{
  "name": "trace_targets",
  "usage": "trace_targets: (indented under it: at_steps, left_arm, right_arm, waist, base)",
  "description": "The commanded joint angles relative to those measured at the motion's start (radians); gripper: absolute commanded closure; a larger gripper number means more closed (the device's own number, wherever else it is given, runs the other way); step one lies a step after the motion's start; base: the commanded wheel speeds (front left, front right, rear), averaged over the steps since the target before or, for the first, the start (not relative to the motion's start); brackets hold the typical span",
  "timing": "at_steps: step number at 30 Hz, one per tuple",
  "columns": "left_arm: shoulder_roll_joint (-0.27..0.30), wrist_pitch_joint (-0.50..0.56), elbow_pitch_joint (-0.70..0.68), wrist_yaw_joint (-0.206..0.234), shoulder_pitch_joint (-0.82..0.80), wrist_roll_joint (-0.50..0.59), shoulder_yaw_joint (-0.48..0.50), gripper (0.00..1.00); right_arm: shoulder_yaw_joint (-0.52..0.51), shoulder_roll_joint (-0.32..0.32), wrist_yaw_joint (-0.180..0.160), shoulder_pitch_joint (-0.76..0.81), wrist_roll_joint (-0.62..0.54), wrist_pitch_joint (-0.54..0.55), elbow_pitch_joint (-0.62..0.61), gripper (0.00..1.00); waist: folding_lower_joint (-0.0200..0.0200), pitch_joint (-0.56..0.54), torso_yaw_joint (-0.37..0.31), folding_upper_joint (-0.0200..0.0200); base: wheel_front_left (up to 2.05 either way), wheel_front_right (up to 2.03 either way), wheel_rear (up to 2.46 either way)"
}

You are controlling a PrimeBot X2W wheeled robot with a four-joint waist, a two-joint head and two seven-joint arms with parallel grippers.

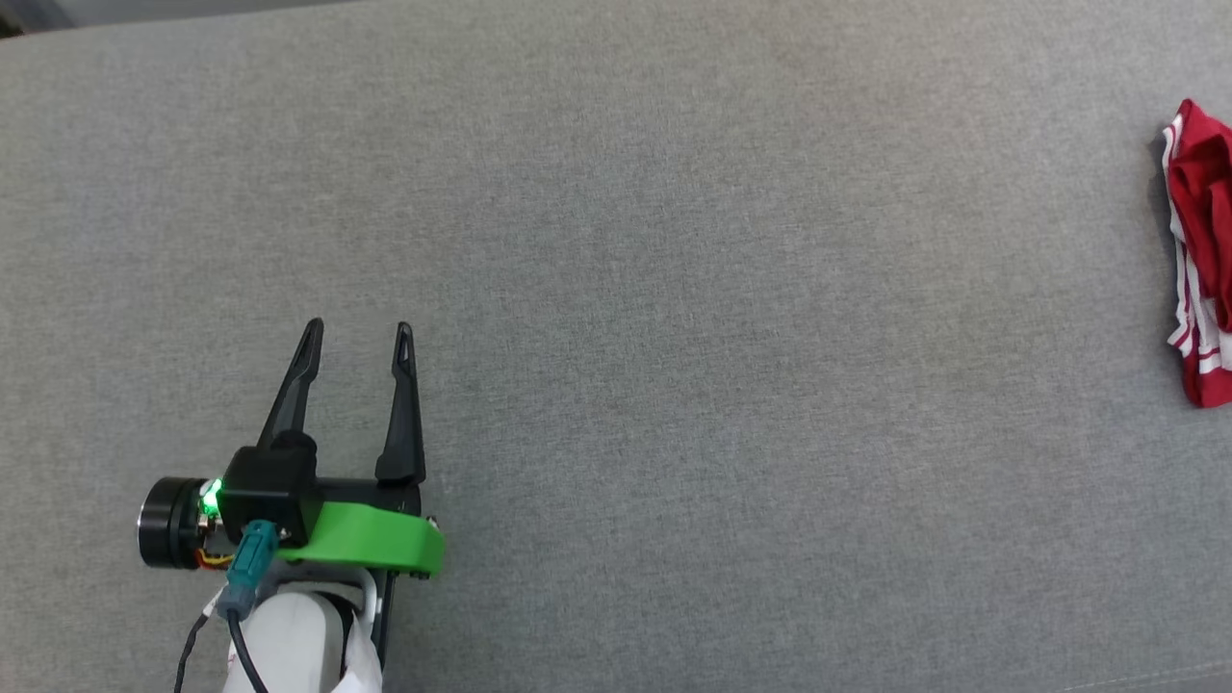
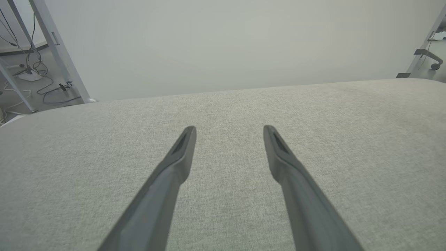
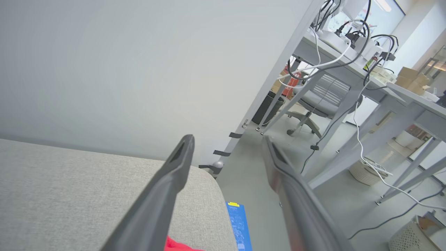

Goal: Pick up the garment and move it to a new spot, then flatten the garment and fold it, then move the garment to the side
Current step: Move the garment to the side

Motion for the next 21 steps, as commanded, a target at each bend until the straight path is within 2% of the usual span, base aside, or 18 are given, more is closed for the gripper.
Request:
trace_targets:
  at_steps: [1,4,5,8,16,21]
  left_arm:
    - [-0.005,-0.006,0.002,0.01,0.017,-0.011,0.006,0.0]
    - [-0.01,-0.006,0.01,0.013,0.039,-0.023,0.014,0.0]
    - [-0.016,-0.006,0.018,0.016,0.052,-0.032,0.019,0.0]
    - [-0.021,-0.006,0.025,0.022,0.072,-0.04,0.027,0.0]
    - [-0.027,-0.006,0.05,0.016,0.106,-0.038,0.021,0.0]
    - [-0.03,-0.006,0.065,0.016,0.121,-0.037,0.015,0.0]
  right_arm:
    - [-0.005,0.036,-0.001,0.032,-0.02,-0.033,-0.033,0.0]
    - [-0.029,0.126,-0.001,0.094,-0.05,-0.093,-0.129,0.0]
    - [-0.039,0.197,-0.001,0.155,-0.048,-0.131,-0.202,0.0]
    - [-0.027,0.272,-0.001,0.231,-0.049,-0.152,-0.273,0.0]
    - [0.045,0.434,-0.001,0.426,-0.051,-0.171,-0.351,0.0]
    - [0.078,0.491,-0.001,0.531,-0.035,-0.173,-0.334,0.0]
  waist:
    - [0.0,-0.078,0.035,0.0]
    - [0.0,-0.118,0.056,0.0]
    - [0.0,-0.155,0.084,0.0]
    - [0.0,-0.19,0.106,0.0]
    - [0.0,-0.252,0.147,0.0]
    - [0.0,-0.282,0.161,0.0]
  base:
    - [0.0,0.0,0.0]
    - [0.0,0.0,0.0]
    - [0.0,0.0,0.0]
    - [0.0,0.0,0.0]
    - [0.0,0.0,0.0]
    - [0.0,0.0,0.0]
